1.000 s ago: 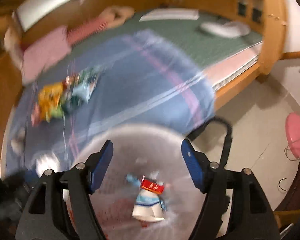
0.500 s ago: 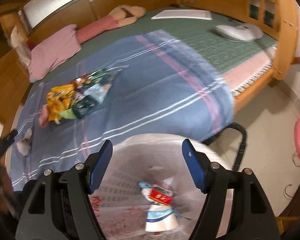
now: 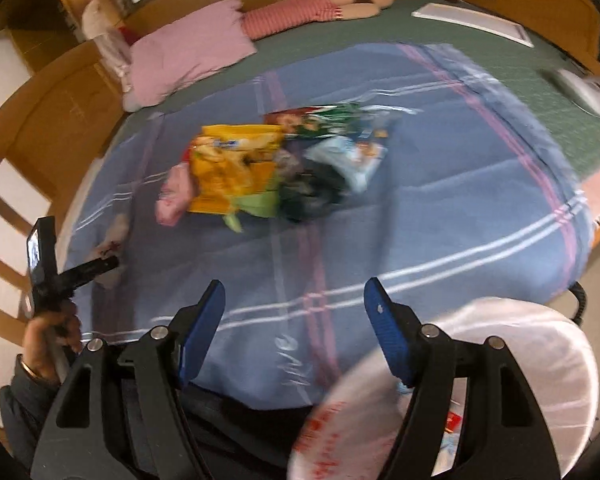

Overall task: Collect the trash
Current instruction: 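Grasp the yellow chip bag with the right tool while the left tool grasps the white plastic bag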

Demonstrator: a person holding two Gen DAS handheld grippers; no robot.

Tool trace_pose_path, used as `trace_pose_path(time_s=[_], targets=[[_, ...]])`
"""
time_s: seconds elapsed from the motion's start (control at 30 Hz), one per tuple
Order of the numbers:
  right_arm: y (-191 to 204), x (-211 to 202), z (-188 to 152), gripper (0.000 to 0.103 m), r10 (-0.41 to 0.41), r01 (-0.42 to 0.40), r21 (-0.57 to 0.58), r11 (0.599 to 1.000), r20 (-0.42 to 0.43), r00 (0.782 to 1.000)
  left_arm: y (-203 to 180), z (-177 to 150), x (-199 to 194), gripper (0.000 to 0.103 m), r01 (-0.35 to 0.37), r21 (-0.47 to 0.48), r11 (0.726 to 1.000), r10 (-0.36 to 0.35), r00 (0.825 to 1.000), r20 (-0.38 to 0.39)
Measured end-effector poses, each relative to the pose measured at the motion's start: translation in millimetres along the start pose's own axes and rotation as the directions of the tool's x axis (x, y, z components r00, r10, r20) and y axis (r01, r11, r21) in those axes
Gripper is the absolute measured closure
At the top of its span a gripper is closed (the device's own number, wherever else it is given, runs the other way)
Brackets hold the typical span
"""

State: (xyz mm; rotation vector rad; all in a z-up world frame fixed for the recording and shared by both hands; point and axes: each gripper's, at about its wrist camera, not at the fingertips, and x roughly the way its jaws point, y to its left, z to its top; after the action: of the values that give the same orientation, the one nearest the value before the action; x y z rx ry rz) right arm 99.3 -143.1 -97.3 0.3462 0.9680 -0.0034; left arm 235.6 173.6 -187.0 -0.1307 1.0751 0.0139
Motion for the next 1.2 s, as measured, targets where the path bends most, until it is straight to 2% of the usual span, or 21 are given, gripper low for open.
trace_pose_path(time_s=[0.07,0.1,0.13,0.2,0.23,0.27,0.3,0.37,0.43,0.47,0.5,0.53,0.6,0.73,0.9,0.93,0.97,1.0,1.03,1.07,1.2], targets=[[12,2,-1,0.032,-0.001,0.001,-0.030,1.000,0.005,1.000,-8,-3,-23,0.072,0.082,0.030,0.996,-0.084,0.994,0.074],[17,3,-2,0.032,-0.002,0.002,-0.044,0.999,0.003,1.000,-11,-6,-35,0.072,0.120,0.053,0.991,-0.126,0.985,0.114],[19,4,-3,0.032,0.000,0.000,-0.048,0.999,0.000,1.000,-14,-9,-47,0.072,0.181,0.081,0.980,-0.192,0.969,0.156],[19,5,-4,0.032,0.001,-0.001,-0.048,0.999,-0.007,1.000,-17,-11,-64,0.072,0.381,0.105,0.919,-0.394,0.901,0.180],[19,6,-4,0.032,-0.002,0.001,-0.045,0.999,-0.012,1.000,-15,-13,-67,0.072,0.470,0.101,0.877,-0.480,0.861,0.167],[18,7,-5,0.032,-0.006,0.005,-0.042,0.999,-0.017,1.000,-13,-13,-66,0.068,0.508,0.093,0.856,-0.516,0.844,0.146],[17,9,-4,0.032,-0.009,0.008,-0.041,0.999,-0.021,1.000,-13,-14,-62,0.067,0.502,0.084,0.861,-0.509,0.851,0.128],[15,13,-4,0.032,-0.016,0.015,-0.039,0.999,-0.033,0.999,-11,-15,-48,0.065,0.428,0.050,0.902,-0.431,0.899,0.081],[16,18,-2,0.032,-0.019,0.018,-0.043,0.999,-0.043,0.999,-9,-14,-36,0.053,0.357,0.020,0.934,-0.358,0.933,0.039],[17,20,-1,0.032,-0.020,0.018,-0.044,0.999,-0.047,0.999,-8,-15,-34,0.041,0.304,0.015,0.953,-0.304,0.952,0.035],[17,24,2,0.032,-0.006,0.004,-0.038,0.999,-0.057,0.998,-9,-15,-34,0.032,0.267,0.017,0.964,-0.268,0.963,0.043],[17,27,6,0.032,0.012,-0.014,-0.027,1.000,-0.067,0.998,-10,-14,-35,0.030,0.236,0.024,0.971,-0.237,0.970,0.060],[20,36,18,0.032,0.052,-0.053,-0.004,0.999,-0.074,0.996,-14,-13,-41,0.027,0.197,0.041,0.980,-0.200,0.975,0.092],[38,58,54,0.032,-0.022,0.022,-0.043,0.999,0.015,1.000,-16,-10,-45,0.026,0.111,0.074,0.991,-0.121,0.983,0.140],[54,107,91,0.035,-0.037,0.039,-0.049,0.998,0.038,0.999,-14,-9,-49,0.023,0.114,0.083,0.990,-0.125,0.982,0.143],[58,121,95,0.041,-0.051,0.052,-0.069,0.996,0.018,0.999,-12,-9,-49,0.023,0.117,0.080,0.990,-0.127,0.982,0.141],[60,132,96,0.069,-0.063,0.062,-0.083,0.995,-0.010,0.998,-13,-9,-47,0.023,0.121,0.073,0.990,-0.130,0.982,0.138],[61,138,95,0.083,-0.051,0.048,-0.085,0.995,-0.040,0.998,-13,-9,-46,0.023,0.123,0.068,0.990,-0.131,0.982,0.137],[61,142,91,0.087,-0.007,0.001,-0.068,0.998,-0.082,0.997,-12,-9,-46,0.023,0.124,0.064,0.990,-0.132,0.982,0.138],[61,138,85,0.088,0.036,-0.040,-0.051,0.998,-0.085,0.996,-11,-9,-47,0.023,0.126,0.061,0.990,-0.134,0.981,0.141],[67,102,60,0.088,0.087,-0.093,-0.100,0.991,-0.065,0.994,-9,-9,-51,0.023,0.135,0.044,0.990,-0.141,0.976,0.164]])
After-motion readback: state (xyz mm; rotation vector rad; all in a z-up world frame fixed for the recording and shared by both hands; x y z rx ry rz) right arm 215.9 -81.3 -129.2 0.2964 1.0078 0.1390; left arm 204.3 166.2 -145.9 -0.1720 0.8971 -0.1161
